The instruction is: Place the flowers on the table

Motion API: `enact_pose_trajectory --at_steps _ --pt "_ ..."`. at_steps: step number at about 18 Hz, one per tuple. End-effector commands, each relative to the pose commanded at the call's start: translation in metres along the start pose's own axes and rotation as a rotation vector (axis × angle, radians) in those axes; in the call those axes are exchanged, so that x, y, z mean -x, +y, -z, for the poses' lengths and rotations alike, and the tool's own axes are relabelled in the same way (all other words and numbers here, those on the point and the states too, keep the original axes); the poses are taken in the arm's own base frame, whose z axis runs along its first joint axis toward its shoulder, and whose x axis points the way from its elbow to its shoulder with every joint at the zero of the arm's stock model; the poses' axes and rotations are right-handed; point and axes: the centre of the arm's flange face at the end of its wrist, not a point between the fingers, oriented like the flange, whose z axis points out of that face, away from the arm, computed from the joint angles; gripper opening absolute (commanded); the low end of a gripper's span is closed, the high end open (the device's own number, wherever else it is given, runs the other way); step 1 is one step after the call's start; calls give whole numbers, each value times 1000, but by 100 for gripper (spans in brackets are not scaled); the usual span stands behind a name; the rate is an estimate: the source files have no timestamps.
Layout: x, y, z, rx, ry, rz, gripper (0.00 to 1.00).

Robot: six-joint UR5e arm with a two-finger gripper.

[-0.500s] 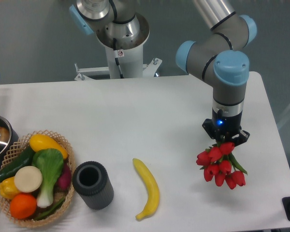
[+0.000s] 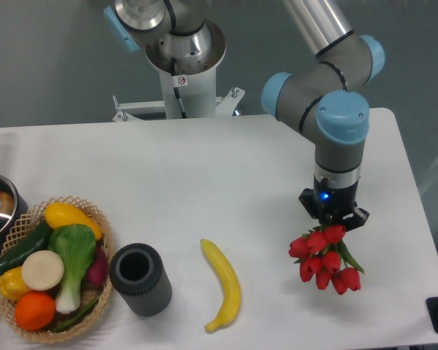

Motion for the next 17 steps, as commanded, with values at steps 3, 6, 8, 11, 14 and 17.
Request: enact_pose_trajectory --at_steps 3,6,8,11,14,17 --pt "-4 -2 -14 1 21 -8 84" --pt "-6 -2 -15 2 19 -8 100" --pt "-6 -1 -16 2 18 -16 100" --pt "-2 3 -9 -4 5 -9 100" --pt "7 13 -4 -11 -18 7 100" --pt "10 21 -5 -8 -19 27 100"
